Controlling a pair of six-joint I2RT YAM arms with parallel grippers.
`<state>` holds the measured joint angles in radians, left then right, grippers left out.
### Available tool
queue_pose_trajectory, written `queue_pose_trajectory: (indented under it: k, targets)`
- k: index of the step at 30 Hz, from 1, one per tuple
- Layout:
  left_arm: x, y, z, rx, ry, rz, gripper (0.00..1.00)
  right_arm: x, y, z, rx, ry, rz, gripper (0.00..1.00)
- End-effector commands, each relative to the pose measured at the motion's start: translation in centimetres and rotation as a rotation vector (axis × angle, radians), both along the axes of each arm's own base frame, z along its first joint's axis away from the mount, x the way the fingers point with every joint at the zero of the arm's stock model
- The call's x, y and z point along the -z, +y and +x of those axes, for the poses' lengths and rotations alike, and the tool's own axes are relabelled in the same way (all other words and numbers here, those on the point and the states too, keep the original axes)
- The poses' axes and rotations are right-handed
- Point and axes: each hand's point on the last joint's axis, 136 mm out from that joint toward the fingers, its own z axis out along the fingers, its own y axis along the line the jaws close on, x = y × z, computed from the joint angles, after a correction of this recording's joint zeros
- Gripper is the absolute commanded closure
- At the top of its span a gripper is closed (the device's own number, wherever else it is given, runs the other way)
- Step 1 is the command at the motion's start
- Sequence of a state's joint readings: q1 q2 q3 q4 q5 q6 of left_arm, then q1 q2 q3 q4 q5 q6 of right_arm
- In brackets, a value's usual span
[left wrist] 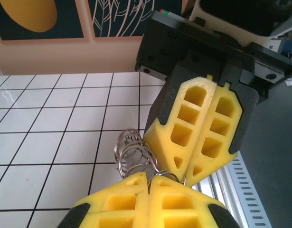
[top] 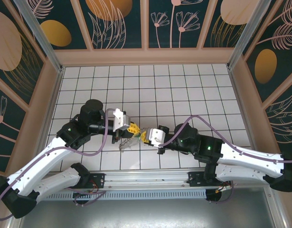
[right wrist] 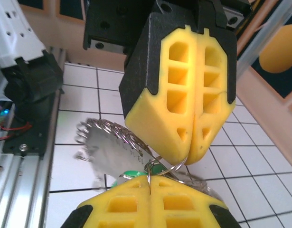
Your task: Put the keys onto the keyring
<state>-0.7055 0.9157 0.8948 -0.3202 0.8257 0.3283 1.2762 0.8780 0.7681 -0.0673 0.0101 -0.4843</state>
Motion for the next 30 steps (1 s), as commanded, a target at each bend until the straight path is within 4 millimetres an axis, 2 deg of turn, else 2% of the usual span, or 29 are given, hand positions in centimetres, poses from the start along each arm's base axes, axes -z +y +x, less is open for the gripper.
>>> queue_pose_trajectory:
  k: [1, 13, 22, 30]
  targets:
    - [-1.6, -0.7, -0.6, 0.052, -0.030, -0.062, 1.00, -0.6, 0.4, 1.4, 0.095, -0.100, 0.025, 1.00]
    - [-1.7, -0.8, -0.2, 0.034, -0.032, -0.064, 1.00, -0.8, -0.4, 2.3, 0.225, -0.220, 0.024, 1.00]
    - [-1.6, -0.8, 0.4, 0.001, -0.036, -0.056, 1.00, -1.1, -0.9, 1.9, 0.234, -0.240, 0.049, 1.00]
    - [-1.6, -0.7, 1.0, -0.038, -0.042, -0.056, 1.00, -1.5, -1.5, 0.9, 0.201, -0.212, 0.102, 0.83]
